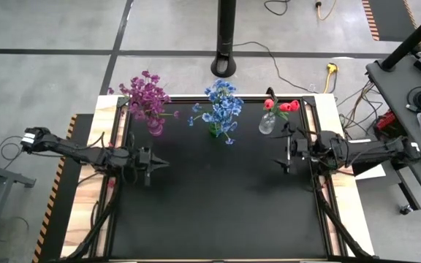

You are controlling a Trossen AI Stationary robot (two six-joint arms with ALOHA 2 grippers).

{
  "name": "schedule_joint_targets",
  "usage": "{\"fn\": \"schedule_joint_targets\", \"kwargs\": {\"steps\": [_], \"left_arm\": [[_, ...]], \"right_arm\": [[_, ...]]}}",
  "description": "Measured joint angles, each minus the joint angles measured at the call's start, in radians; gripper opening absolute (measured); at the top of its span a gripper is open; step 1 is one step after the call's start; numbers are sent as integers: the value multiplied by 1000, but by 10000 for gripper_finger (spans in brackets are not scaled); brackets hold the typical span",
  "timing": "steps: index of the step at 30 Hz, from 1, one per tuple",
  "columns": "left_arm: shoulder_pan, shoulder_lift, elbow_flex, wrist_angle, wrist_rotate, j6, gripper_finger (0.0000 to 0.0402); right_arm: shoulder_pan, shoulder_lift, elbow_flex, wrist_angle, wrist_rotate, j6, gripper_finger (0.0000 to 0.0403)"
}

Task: Sort flowers into vase by color
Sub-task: Return to Home Position

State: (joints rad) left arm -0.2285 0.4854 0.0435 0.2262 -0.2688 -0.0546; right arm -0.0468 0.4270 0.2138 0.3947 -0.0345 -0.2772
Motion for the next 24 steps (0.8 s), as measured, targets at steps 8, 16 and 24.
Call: {"fn": "schedule_joint_targets", "kwargs": {"steps": [8,16,24], "left_arm": [[-3,-224,-22,-15,51,15,0],[-2,-394,-22,-130,17,1,0],[-2,-484,-24,-183,-115,23,0]], "right_arm": [[-63,-211,-119,6,-56,15,326],[-63,-419,-196,-49,-56,28,326],[-63,-425,-202,-78,-79,23,325]]}}
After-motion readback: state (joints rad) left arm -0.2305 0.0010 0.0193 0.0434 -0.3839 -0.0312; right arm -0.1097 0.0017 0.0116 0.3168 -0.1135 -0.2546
